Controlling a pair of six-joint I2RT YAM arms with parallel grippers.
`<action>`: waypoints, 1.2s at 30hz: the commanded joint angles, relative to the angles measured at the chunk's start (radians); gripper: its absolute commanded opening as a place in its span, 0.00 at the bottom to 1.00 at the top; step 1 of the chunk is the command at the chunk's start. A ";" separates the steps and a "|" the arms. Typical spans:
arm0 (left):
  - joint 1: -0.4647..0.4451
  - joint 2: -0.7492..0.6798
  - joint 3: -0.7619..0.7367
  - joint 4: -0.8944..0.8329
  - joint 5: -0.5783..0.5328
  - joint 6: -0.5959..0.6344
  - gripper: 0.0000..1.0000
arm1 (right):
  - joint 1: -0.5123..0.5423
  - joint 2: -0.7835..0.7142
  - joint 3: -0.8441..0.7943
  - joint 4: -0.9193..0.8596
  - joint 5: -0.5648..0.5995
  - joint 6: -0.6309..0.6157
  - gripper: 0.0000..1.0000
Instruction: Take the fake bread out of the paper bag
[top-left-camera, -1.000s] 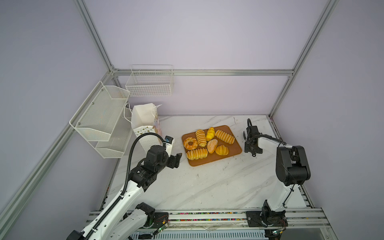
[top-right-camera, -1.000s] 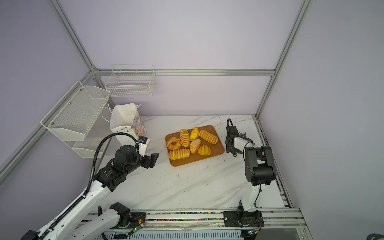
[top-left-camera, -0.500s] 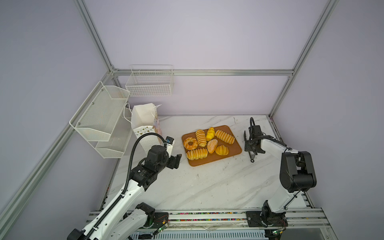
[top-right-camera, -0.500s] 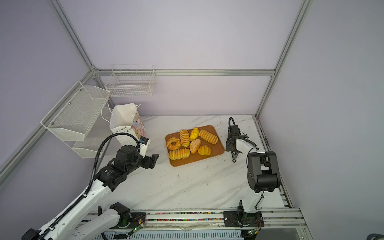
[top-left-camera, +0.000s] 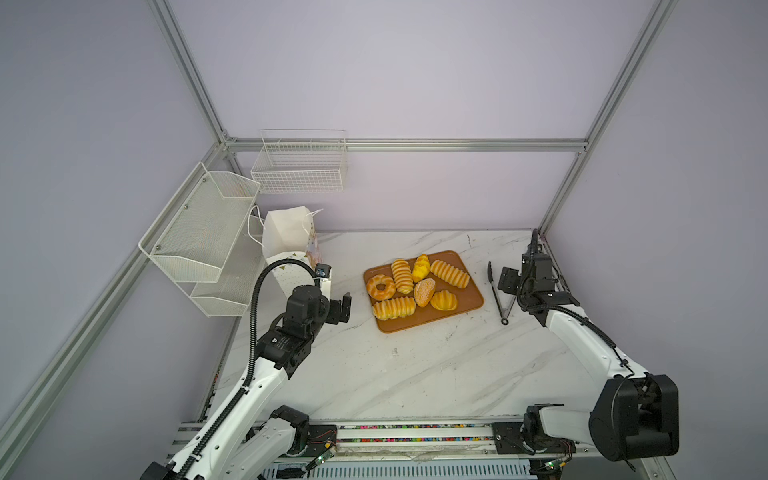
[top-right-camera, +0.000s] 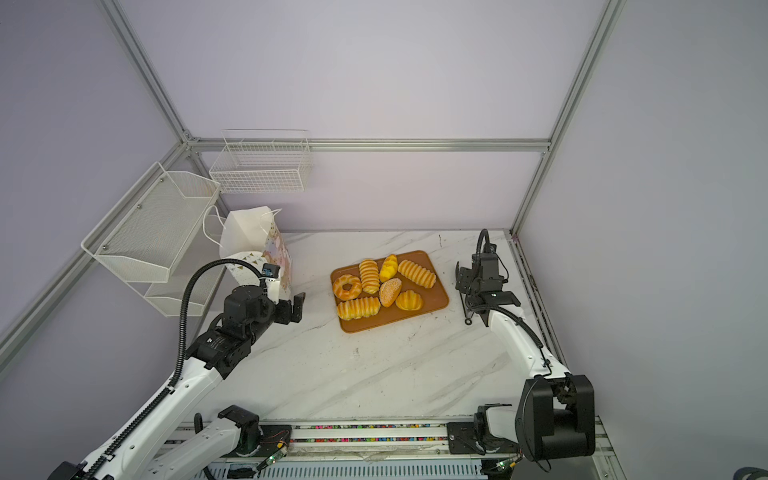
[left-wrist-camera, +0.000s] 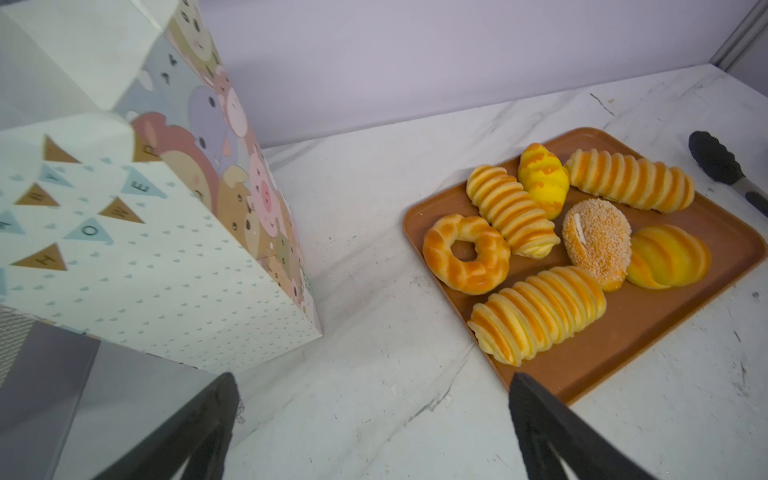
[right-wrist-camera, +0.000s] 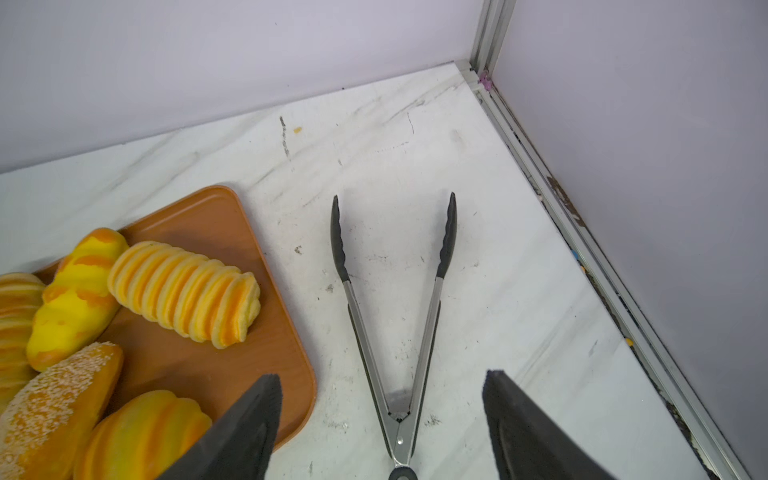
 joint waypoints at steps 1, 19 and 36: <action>0.025 -0.038 -0.057 0.090 -0.081 0.002 1.00 | -0.001 -0.064 -0.053 0.154 -0.032 -0.021 0.80; 0.059 -0.002 -0.322 0.482 -0.322 0.035 1.00 | -0.001 -0.222 -0.529 0.926 -0.043 -0.100 0.97; 0.187 0.350 -0.528 1.179 -0.339 0.023 1.00 | -0.001 0.105 -0.655 1.431 -0.046 -0.122 0.97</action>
